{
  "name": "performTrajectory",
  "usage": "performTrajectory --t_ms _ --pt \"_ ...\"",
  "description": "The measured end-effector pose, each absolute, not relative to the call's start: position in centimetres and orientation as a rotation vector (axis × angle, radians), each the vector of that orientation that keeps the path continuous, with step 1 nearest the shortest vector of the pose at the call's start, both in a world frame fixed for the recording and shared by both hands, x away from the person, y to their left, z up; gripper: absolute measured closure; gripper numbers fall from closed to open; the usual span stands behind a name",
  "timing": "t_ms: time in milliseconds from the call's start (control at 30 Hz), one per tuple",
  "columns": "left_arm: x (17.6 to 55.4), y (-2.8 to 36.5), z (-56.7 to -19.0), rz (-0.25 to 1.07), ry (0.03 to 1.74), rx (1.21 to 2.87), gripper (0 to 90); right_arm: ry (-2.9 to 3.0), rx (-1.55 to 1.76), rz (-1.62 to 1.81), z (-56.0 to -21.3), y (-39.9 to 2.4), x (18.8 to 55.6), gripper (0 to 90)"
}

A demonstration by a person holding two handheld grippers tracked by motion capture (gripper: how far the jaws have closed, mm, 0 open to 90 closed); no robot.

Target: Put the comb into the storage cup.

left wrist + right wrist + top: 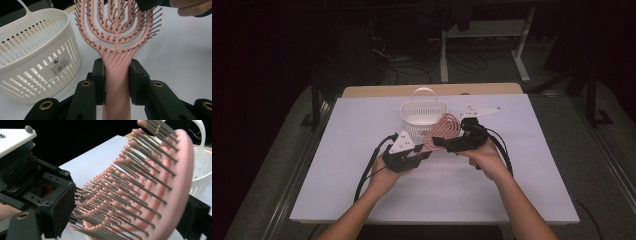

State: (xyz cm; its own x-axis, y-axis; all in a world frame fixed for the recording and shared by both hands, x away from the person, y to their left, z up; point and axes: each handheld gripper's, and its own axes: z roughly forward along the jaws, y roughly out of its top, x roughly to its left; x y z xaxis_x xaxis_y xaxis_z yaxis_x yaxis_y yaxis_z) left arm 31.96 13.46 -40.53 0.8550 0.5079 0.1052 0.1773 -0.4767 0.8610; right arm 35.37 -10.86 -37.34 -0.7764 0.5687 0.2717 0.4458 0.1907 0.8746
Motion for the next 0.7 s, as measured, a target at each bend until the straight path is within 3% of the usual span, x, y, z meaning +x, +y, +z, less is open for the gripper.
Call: performTrajectory --t_ms 700 --pt "31.88 13.28 -40.75 0.457 0.491 2.079 70.6 2.347 1.028 1.705 -37.33 -11.0 35.49 38.8"
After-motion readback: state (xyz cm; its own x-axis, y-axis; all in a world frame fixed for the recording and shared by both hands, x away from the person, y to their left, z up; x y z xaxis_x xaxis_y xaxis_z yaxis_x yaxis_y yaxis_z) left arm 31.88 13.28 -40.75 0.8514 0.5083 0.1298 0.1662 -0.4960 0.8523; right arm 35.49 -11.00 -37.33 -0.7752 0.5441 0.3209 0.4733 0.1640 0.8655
